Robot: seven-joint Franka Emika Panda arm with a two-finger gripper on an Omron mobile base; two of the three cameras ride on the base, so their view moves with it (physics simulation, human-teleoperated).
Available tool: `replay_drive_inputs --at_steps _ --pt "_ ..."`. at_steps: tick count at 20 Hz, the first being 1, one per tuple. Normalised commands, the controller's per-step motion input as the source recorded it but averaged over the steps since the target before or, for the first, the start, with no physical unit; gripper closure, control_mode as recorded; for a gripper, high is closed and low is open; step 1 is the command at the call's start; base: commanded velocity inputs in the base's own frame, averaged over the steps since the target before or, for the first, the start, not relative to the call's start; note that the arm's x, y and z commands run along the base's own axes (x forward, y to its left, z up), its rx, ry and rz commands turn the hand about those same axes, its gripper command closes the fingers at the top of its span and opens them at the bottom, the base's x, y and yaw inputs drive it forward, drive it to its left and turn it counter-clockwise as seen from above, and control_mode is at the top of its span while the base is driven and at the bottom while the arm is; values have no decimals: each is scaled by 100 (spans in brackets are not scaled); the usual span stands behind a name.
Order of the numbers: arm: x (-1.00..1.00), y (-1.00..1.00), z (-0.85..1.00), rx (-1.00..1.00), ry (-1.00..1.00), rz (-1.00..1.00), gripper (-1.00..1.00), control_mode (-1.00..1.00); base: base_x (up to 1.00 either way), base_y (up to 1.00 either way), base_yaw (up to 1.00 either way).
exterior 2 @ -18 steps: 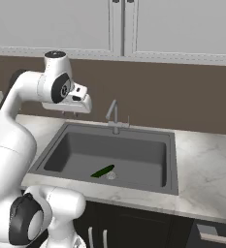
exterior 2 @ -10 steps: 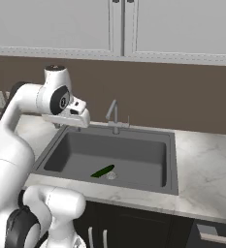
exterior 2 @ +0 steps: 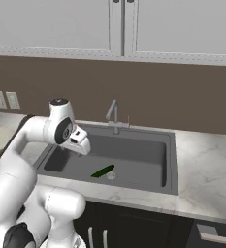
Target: Pick the cucumber from the sink and place it in the bowl. Then pick the bowl and place it in the microwave. Then close the microwave door and press the start button.
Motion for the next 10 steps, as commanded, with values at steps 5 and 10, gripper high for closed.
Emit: replay_drive_inputs --at_steps 5,10 --pt "67 -2 -97 0 3 -10 -100 -100 0 0 0" --pt "63 0 -59 0 0 -2 -100 -100 0 0 0"
